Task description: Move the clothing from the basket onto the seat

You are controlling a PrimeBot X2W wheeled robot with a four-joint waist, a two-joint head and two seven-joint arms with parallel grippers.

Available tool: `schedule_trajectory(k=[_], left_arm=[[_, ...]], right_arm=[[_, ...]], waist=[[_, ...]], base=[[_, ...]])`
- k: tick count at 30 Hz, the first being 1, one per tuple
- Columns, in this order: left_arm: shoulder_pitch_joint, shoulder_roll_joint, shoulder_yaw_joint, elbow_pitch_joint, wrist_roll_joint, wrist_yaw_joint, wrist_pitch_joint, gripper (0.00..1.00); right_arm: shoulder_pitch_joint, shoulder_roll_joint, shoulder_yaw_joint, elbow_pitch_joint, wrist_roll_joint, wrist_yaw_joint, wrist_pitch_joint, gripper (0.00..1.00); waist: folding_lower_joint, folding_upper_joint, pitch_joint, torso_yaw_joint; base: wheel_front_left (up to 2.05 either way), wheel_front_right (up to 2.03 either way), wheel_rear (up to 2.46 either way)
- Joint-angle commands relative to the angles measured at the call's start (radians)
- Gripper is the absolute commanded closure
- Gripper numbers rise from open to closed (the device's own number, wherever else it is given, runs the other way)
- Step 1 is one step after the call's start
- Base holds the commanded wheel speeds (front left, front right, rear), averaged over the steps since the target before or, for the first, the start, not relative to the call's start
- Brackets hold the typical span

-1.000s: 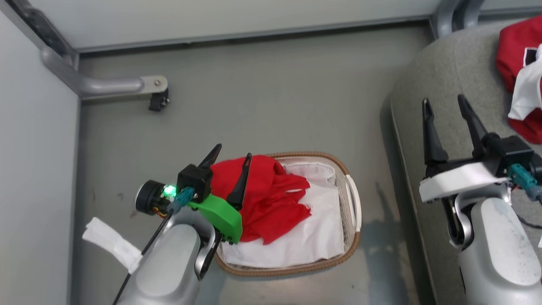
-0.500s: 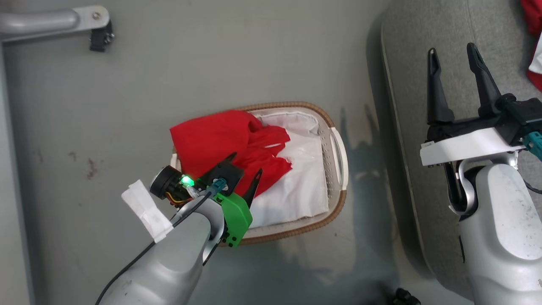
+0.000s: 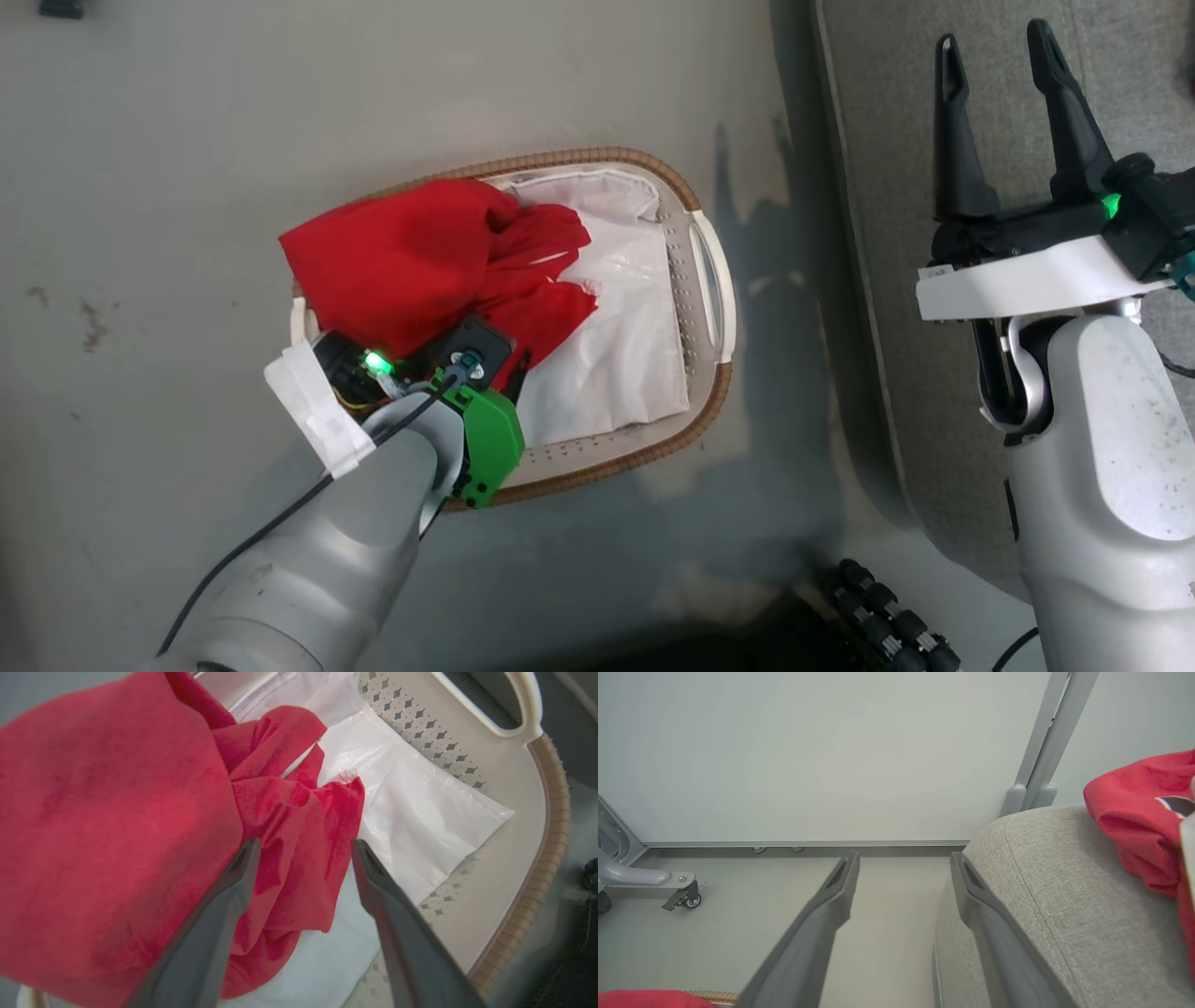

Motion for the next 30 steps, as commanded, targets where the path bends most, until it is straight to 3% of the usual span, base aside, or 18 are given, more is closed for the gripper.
schedule_trajectory(k=[1, 7, 14, 15, 17, 20, 21, 24, 30], left_arm=[[-0.029, 0.007, -0.002, 0.011, -0.003, 0.013, -0.001, 0.0], [-0.075, 0.006, -0.007, 0.067, -0.007, 0.077, 0.012, 0.0], [-0.094, 0.007, -0.011, 0.095, -0.025, 0.093, 0.029, 0.0], [-0.093, 0.007, -0.012, 0.098, -0.029, 0.093, 0.035, 0.07], [-0.099, 0.007, -0.012, 0.1, -0.035, 0.11, 0.039, 0.54], [-0.112, 0.006, -0.019, 0.106, -0.023, 0.157, 0.028, 0.94], [-0.11, 0.006, -0.019, 0.11, -0.025, 0.167, 0.03, 1.0], [-0.116, 0.007, -0.023, 0.114, -0.029, 0.182, 0.031, 1.0], [-0.093, 0.006, -0.035, 0.097, -0.046, 0.16, 0.019, 1.0]], right_arm=[[-0.02, -0.002, 0.008, -0.008, 0.01, -0.001, -0.005, 0.0], [-0.055, -0.002, 0.024, -0.02, 0.017, -0.001, -0.005, 0.0], [-0.076, -0.002, 0.031, -0.031, 0.025, -0.001, -0.005, 0.0], [-0.079, -0.002, 0.032, -0.033, 0.025, -0.001, -0.005, 0.0], [-0.081, -0.002, 0.034, -0.037, 0.031, -0.001, -0.005, 0.0], [-0.085, -0.002, 0.034, -0.041, 0.034, -0.001, -0.005, 0.0], [-0.085, -0.002, 0.034, -0.042, 0.037, -0.001, -0.005, 0.0], [-0.087, -0.002, 0.032, -0.044, 0.038, -0.001, -0.005, 0.0], [-0.074, -0.002, 0.022, -0.033, 0.032, -0.001, -0.005, 0.0]], waist=[[-0.0001, -0.0001, 0.053, -0.029], [-0.0001, -0.0001, 0.107, -0.044], [-0.0001, -0.0001, 0.137, -0.055], [-0.0001, -0.0001, 0.14, -0.057], [-0.0001, -0.0001, 0.144, -0.061], [-0.0001, -0.0001, 0.151, -0.067], [-0.0001, -0.0001, 0.153, -0.069], [-0.0001, -0.0001, 0.157, -0.073], [-0.0001, -0.0001, 0.145, -0.066]], base=[[0.0, 0.0, 0.0], [0.0, 0.0, 0.0], [0.0, 0.0, 0.0], [0.0, 0.0, 0.0], [0.0, 0.0, 0.0], [0.0, 0.0, 0.0], [0.0, 0.0, 0.0], [0.0, 0.0, 0.0], [0.0, 0.0, 0.0]])
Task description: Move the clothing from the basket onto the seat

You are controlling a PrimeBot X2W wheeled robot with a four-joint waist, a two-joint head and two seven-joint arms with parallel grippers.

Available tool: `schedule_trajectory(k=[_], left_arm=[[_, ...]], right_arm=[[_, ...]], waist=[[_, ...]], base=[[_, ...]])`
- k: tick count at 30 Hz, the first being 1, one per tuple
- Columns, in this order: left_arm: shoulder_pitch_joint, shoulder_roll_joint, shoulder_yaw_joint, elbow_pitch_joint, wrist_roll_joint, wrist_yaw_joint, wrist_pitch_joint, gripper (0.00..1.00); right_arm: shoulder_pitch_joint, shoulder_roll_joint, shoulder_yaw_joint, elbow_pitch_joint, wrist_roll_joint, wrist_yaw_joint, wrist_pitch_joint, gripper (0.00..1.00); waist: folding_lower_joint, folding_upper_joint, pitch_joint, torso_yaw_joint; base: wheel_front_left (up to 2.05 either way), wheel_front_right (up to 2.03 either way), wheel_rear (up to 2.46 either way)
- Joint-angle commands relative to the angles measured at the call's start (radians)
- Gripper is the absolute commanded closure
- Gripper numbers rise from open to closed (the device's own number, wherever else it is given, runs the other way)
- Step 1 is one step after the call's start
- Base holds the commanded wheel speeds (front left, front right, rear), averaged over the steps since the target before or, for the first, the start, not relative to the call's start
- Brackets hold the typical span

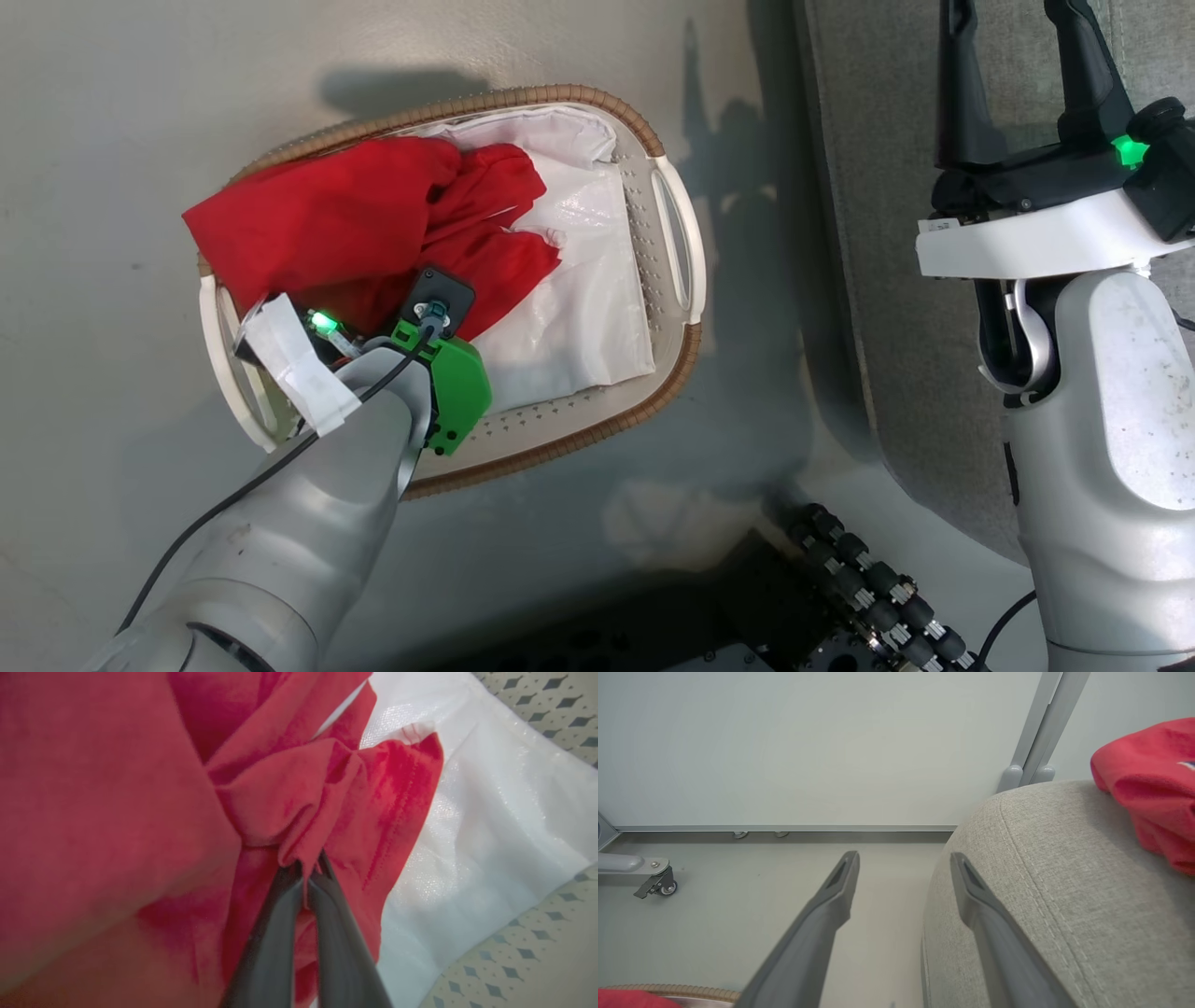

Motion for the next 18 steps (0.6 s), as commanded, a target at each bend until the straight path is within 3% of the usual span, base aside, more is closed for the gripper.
schedule_trajectory(k=[1, 7, 18], left_arm=[[0.014, 0.006, -0.007, -0.013, -0.008, -0.01, -0.011, 1.0], [0.053, 0.006, -0.037, -0.077, -0.023, -0.026, -0.039, 1.0], [0.14, 0.006, -0.082, -0.241, -0.007, -0.025, -0.079, 1.0]], right_arm=[[0.004, -0.003, -0.004, 0.005, -0.001, -0.001, -0.005, 0.0], [0.023, -0.003, -0.013, 0.022, -0.018, -0.001, -0.005, 0.0], [0.121, -0.003, -0.052, 0.073, -0.088, -0.001, -0.005, 0.0]], waist=[[-0.0001, -0.0001, -0.011, 0.008], [-0.0001, -0.0001, -0.061, 0.04], [-0.0001, -0.0001, -0.285, 0.141]], base=[[0.0, 0.0, 0.0], [0.0, 0.0, 0.0], [0.0, 0.0, 0.0]])
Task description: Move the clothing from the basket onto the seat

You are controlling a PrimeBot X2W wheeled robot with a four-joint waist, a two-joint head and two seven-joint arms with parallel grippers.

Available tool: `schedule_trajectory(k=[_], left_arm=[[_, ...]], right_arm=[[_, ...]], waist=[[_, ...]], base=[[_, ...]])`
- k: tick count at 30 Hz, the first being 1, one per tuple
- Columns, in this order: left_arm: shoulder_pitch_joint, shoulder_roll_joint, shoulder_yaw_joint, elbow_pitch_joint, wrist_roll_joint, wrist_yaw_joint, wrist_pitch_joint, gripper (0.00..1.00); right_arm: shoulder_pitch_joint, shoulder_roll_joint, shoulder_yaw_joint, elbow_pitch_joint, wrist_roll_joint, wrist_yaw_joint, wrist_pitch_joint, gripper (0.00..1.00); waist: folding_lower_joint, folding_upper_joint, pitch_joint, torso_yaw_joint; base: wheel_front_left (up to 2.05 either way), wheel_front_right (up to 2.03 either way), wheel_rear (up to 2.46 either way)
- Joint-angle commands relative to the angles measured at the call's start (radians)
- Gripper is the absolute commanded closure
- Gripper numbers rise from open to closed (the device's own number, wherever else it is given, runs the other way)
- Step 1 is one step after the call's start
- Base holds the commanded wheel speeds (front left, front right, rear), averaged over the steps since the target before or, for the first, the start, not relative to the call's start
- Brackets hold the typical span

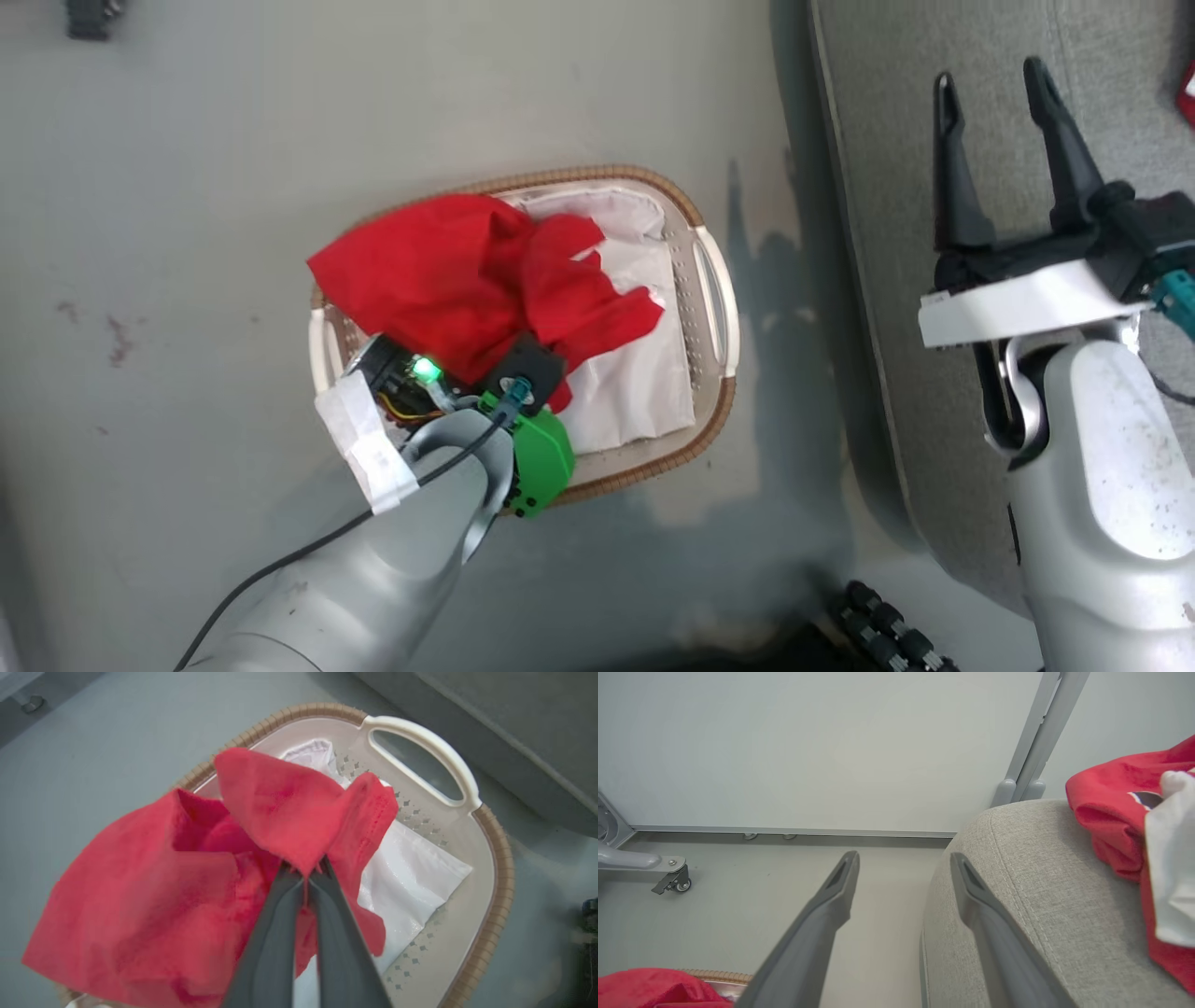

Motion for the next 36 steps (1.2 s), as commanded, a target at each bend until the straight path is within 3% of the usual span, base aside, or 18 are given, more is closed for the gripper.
schedule_trajectory(k=[1, 12, 22, 36], left_arm=[[0.019, 0.011, 0.002, -0.034, 0.019, 0.004, -0.005, 1.0], [0.041, 0.123, 0.026, -0.266, 0.104, 0.004, -0.003, 1.0], [-0.054, 0.177, 0.019, -0.37, 0.161, -0.062, -0.004, 1.0], [-0.224, 0.21, 0.031, -0.418, 0.161, -0.127, -0.002, 1.0]], right_arm=[[0.03, -0.004, -0.008, 0.01, -0.011, -0.001, -0.005, 0.0], [0.164, -0.004, -0.014, 0.071, -0.046, -0.001, -0.005, 0.0], [0.278, -0.004, 0.02, 0.122, -0.041, -0.001, -0.005, 0.0], [0.326, -0.004, 0.077, 0.152, -0.053, -0.001, -0.005, 0.0]], waist=[[0.0, 0.0, -0.125, 0.07], [0.0, 0.0, -0.367, 0.134], [0.0, 0.0, -0.56, 0.154], [0.0, 0.0, -0.703, 0.141]], base=[[0.0, 0.0, 0.0], [0.0, 0.0, 0.0], [0.0, 0.0, 0.0], [0.0, 0.0, 0.0]])
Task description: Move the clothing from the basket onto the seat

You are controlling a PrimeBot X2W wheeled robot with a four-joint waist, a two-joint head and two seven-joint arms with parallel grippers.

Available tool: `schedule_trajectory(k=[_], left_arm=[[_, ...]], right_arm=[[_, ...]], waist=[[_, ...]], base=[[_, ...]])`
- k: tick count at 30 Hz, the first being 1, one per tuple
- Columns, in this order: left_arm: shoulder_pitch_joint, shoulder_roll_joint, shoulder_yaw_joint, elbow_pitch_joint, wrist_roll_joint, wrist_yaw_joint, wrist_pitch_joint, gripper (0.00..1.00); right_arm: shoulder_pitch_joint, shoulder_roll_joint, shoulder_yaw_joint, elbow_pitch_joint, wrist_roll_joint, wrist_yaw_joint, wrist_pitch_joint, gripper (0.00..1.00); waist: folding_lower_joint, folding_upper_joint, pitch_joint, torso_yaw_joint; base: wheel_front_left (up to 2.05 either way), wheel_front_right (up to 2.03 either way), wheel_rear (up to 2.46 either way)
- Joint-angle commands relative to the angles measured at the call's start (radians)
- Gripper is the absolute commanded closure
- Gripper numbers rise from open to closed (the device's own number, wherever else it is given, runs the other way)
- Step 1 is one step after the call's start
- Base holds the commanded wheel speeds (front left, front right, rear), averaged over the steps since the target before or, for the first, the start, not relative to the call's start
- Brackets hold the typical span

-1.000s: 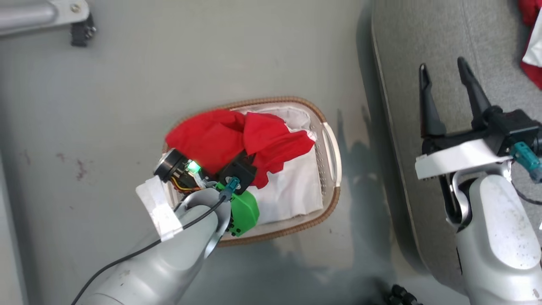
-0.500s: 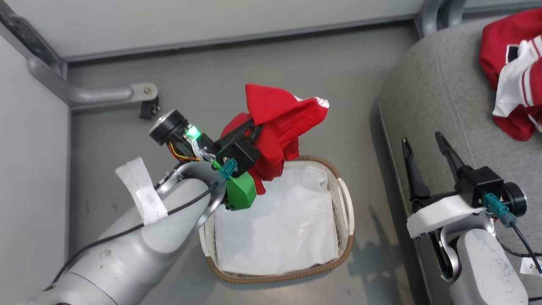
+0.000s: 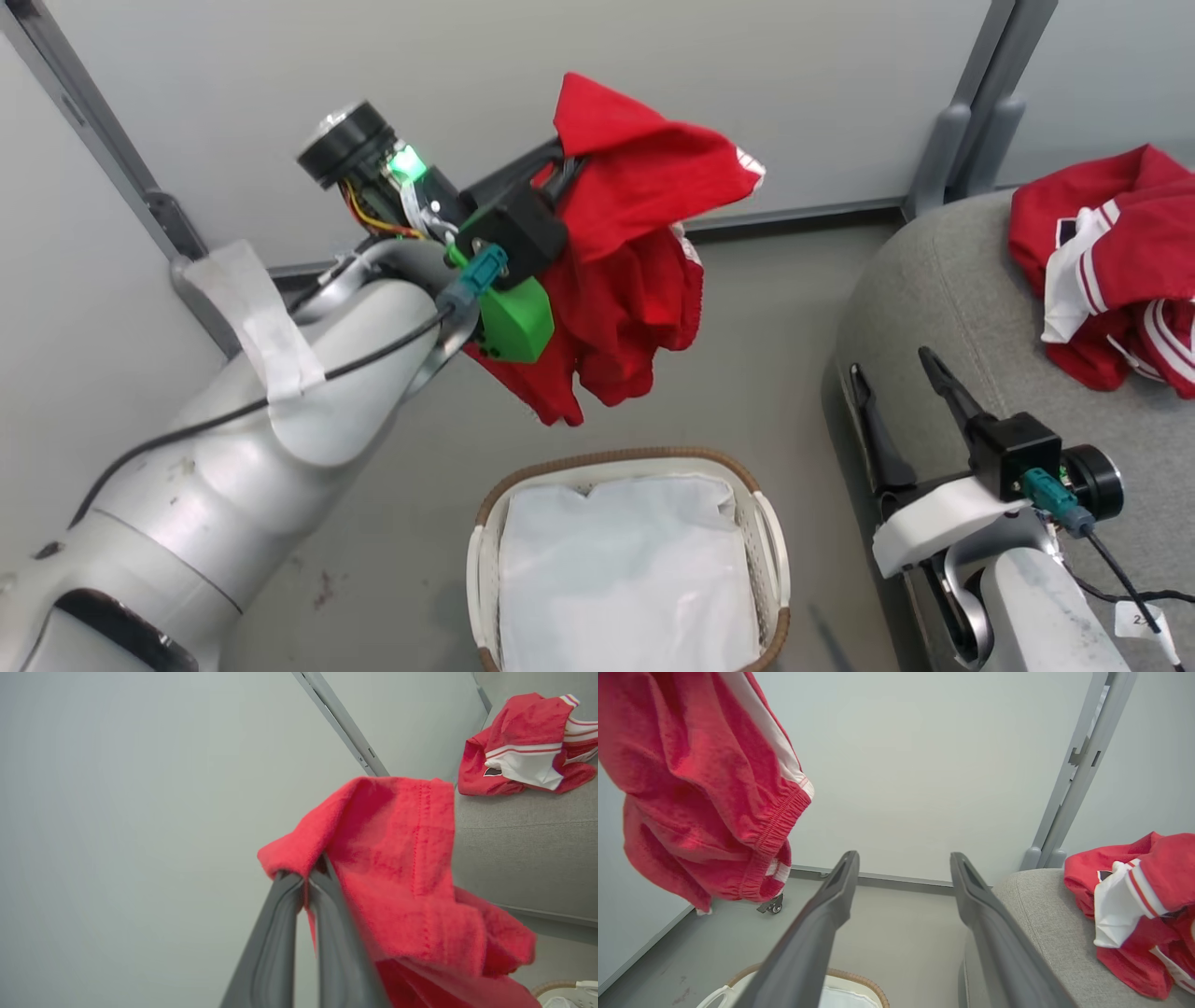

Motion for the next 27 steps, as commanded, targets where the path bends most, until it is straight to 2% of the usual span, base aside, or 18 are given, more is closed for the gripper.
schedule_trajectory(k=[1, 13, 27], left_arm=[[-0.029, 0.007, 0.005, -0.002, -0.009, -0.005, 0.002, 1.0], [-0.121, -0.046, 0.005, 0.01, -0.036, -0.017, 0.002, 1.0], [-0.113, -0.089, 0.006, -0.042, -0.039, -0.022, 0.0, 1.0]], right_arm=[[0.012, -0.004, 0.011, 0.005, -0.009, -0.001, -0.005, 0.0], [-0.049, -0.004, 0.166, 0.029, 0.026, -0.001, -0.005, 0.0], [-0.177, -0.003, 0.245, 0.192, 0.062, -0.001, -0.005, 0.0]], waist=[[0.0001, 0.0, -0.044, 0.002], [0.0001, 0.0, -0.087, -0.002], [0.0001, 0.0, -0.084, 0.018]], base=[[0.0, 0.0, 0.0], [0.0, 0.0, 0.0], [0.0, 0.0, 0.0]])
